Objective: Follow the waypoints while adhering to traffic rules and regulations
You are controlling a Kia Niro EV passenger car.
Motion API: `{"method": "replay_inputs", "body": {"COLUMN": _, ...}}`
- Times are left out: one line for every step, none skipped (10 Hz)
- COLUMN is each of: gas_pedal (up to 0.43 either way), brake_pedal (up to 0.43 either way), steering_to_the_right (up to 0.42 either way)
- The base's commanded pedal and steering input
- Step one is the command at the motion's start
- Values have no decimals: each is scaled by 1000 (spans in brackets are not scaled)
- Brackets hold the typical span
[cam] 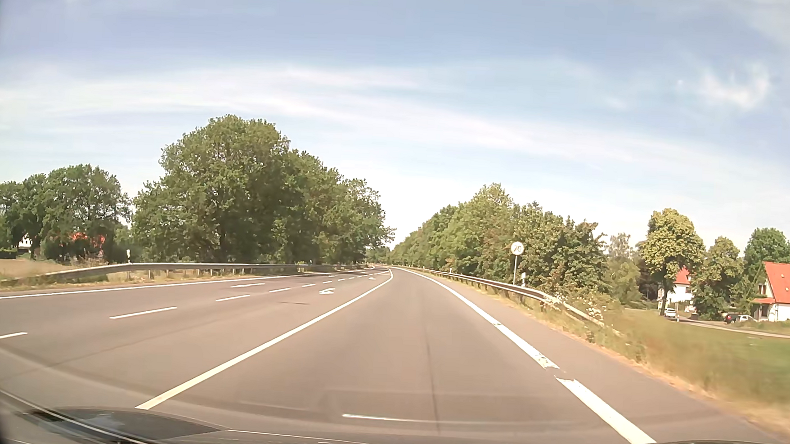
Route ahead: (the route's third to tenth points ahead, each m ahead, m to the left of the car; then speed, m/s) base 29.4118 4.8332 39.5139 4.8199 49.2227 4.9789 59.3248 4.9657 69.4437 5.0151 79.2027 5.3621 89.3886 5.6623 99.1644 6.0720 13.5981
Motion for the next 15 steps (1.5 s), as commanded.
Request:
{"method": "replay_inputs", "body": {"gas_pedal": 398, "brake_pedal": 0, "steering_to_the_right": -6}}
{"method": "replay_inputs", "body": {"gas_pedal": 398, "brake_pedal": 0, "steering_to_the_right": -7}}
{"method": "replay_inputs", "body": {"gas_pedal": 409, "brake_pedal": 0, "steering_to_the_right": -6}}
{"method": "replay_inputs", "body": {"gas_pedal": 409, "brake_pedal": 0, "steering_to_the_right": -6}}
{"method": "replay_inputs", "body": {"gas_pedal": 409, "brake_pedal": 0, "steering_to_the_right": -6}}
{"method": "replay_inputs", "body": {"gas_pedal": 409, "brake_pedal": 0, "steering_to_the_right": -6}}
{"method": "replay_inputs", "body": {"gas_pedal": 409, "brake_pedal": 0, "steering_to_the_right": -6}}
{"method": "replay_inputs", "body": {"gas_pedal": 409, "brake_pedal": 0, "steering_to_the_right": -6}}
{"method": "replay_inputs", "body": {"gas_pedal": 421, "brake_pedal": 0, "steering_to_the_right": -6}}
{"method": "replay_inputs", "body": {"gas_pedal": 429, "brake_pedal": 0, "steering_to_the_right": -3}}
{"method": "replay_inputs", "body": {"gas_pedal": 449, "brake_pedal": 0, "steering_to_the_right": -1}}
{"method": "replay_inputs", "body": {"gas_pedal": 449, "brake_pedal": 0, "steering_to_the_right": 0}}
{"method": "replay_inputs", "body": {"gas_pedal": 461, "brake_pedal": 0, "steering_to_the_right": 1}}
{"method": "replay_inputs", "body": {"gas_pedal": 469, "brake_pedal": 0, "steering_to_the_right": 0}}
{"method": "replay_inputs", "body": {"gas_pedal": 480, "brake_pedal": 0, "steering_to_the_right": 1}}
